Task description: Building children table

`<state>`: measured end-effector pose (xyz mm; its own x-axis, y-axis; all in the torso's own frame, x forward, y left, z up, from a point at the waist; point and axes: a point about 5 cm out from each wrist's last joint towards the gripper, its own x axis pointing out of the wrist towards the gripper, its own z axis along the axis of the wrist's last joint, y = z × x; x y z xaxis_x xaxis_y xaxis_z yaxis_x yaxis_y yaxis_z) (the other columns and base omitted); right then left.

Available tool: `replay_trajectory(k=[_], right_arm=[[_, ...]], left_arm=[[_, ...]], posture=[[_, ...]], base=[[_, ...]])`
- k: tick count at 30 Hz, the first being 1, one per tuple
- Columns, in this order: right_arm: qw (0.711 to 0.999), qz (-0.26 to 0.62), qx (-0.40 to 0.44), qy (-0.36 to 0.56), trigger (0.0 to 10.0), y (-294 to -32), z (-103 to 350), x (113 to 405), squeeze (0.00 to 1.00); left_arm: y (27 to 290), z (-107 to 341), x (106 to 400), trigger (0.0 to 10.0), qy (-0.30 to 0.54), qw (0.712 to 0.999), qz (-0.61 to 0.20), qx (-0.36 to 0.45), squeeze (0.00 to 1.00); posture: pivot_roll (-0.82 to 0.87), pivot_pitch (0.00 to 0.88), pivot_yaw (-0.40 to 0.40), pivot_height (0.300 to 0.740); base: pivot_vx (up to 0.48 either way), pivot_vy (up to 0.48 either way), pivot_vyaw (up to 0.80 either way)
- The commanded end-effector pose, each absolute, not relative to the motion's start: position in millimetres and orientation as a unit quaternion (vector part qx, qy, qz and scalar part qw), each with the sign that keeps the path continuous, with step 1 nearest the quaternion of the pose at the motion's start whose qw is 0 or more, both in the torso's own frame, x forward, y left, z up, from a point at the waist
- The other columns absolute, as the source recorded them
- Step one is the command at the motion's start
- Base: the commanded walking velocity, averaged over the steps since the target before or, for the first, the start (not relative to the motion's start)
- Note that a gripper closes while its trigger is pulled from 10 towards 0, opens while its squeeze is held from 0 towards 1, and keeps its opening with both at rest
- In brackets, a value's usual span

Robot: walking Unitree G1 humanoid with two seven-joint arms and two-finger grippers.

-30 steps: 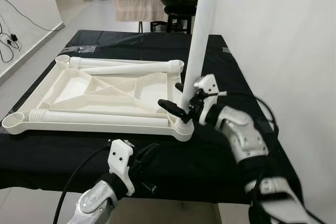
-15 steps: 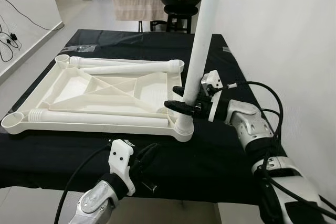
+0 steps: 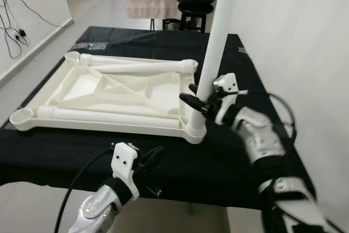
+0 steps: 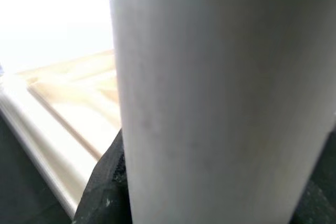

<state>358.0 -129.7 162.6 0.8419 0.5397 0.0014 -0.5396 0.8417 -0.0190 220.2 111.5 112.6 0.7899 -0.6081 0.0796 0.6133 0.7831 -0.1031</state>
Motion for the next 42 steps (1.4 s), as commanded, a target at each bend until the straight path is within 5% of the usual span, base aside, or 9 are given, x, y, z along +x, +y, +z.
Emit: replay_trajectory(k=[1,13,14,15,16,22,23,38,42], right_arm=[[0.981,0.182,-0.028,0.061,0.0,-136.2,131.5,344.7,0.0],[0.983,0.175,-0.007,0.046,0.0,-104.9,130.5,336.0,0.0],[0.981,0.188,-0.012,0.042,10.0,-103.0,134.7,337.0,0.0],[0.981,0.188,-0.012,0.042,10.0,-103.0,134.7,337.0,0.0],[0.976,0.214,-0.016,0.032,10.0,-101.1,140.5,339.2,1.0],[0.96,0.279,-0.025,0.011,10.0,-103.8,156.8,347.8,1.0],[0.944,0.33,-0.022,0.0,10.0,-108.8,167.4,354.5,0.0],[0.845,0.534,-0.033,-0.005,10.0,-115.4,193.1,368.4,0.0],[0.834,0.551,-0.023,0.015,0.0,-118.9,187.5,369.7,0.0]], left_arm=[[114.3,112.3,219.2,10.0,-0.019,0.945,-0.322,-0.06,0.0],[114.0,112.5,219.8,10.0,-0.019,0.945,-0.32,-0.06,0.0],[113.6,112.5,219.6,10.0,-0.019,0.945,-0.321,-0.061,0.0],[113.6,112.5,219.6,10.0,-0.019,0.945,-0.321,-0.061,0.0],[113.1,112.5,219.5,10.0,-0.019,0.945,-0.322,-0.061,0.0],[111.6,112.7,219.9,10.0,-0.019,0.944,-0.324,-0.063,0.0],[110.9,112.8,220.6,10.0,-0.019,0.944,-0.323,-0.063,0.0],[109.7,112.2,222.7,10.0,-0.021,0.945,-0.322,-0.06,0.0],[109.3,111.6,222.3,10.0,-0.02,0.944,-0.323,-0.06,0.0]], posture=[[0.06,0.051,-0.073,0.74],[0.07,0.044,-0.072,0.74],[0.07,0.044,-0.072,0.74],[0.07,0.044,-0.072,0.74],[0.07,0.043,-0.071,0.74],[0.07,0.036,-0.078,0.74],[0.07,0.033,-0.082,0.74],[0.09,0.022,-0.084,0.74],[0.09,0.017,-0.084,0.74]], base=[[0.0,0.0,0.0],[0.0,0.0,0.0],[0.0,0.0,0.0],[0.0,0.0,0.0],[0.0,0.0,0.0],[0.0,0.0,0.0],[0.0,0.0,0.0],[0.0,0.0,0.0],[0.0,0.0,0.0]])
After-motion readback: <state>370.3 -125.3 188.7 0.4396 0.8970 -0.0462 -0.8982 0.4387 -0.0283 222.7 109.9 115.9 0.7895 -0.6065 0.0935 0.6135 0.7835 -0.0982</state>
